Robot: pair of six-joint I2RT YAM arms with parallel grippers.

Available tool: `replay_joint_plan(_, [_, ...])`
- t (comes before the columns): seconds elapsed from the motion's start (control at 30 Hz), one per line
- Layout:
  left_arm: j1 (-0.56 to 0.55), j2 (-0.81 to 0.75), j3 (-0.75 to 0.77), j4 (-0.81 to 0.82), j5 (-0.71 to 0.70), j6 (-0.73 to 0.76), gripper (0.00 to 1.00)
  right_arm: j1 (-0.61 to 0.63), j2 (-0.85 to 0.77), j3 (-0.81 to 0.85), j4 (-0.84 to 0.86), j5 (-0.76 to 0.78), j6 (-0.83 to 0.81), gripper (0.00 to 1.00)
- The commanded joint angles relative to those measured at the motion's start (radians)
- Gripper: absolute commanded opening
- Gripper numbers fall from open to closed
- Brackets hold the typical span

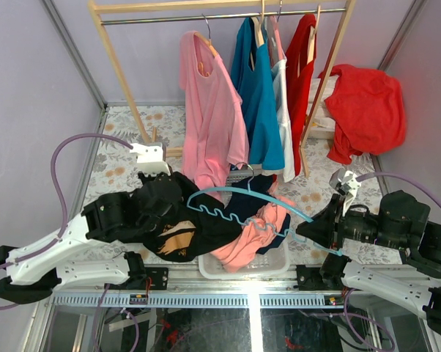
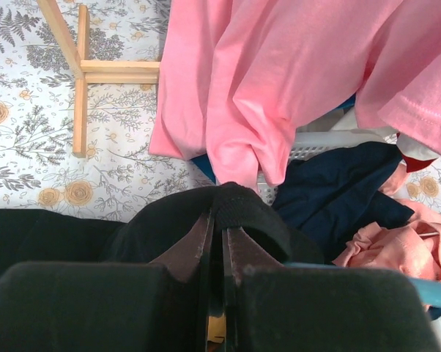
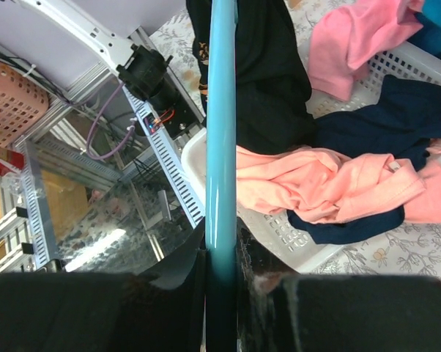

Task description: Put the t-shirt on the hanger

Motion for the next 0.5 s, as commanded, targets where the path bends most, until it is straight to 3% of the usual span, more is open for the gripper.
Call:
replay_joint_plan(0.0, [0.004, -0.002, 0.043, 0.063, -0.003, 0.015, 0.01, -0.001, -0.016, 0.012, 0.12, -0.083, -0.002, 0.0])
replay_joint_plan(0.47, [0.005, 0.023, 0.156, 0.098, 0.043, 0.084, 0.0, -0.002, 0.005, -0.111, 0.378, -0.059, 0.026, 0.0])
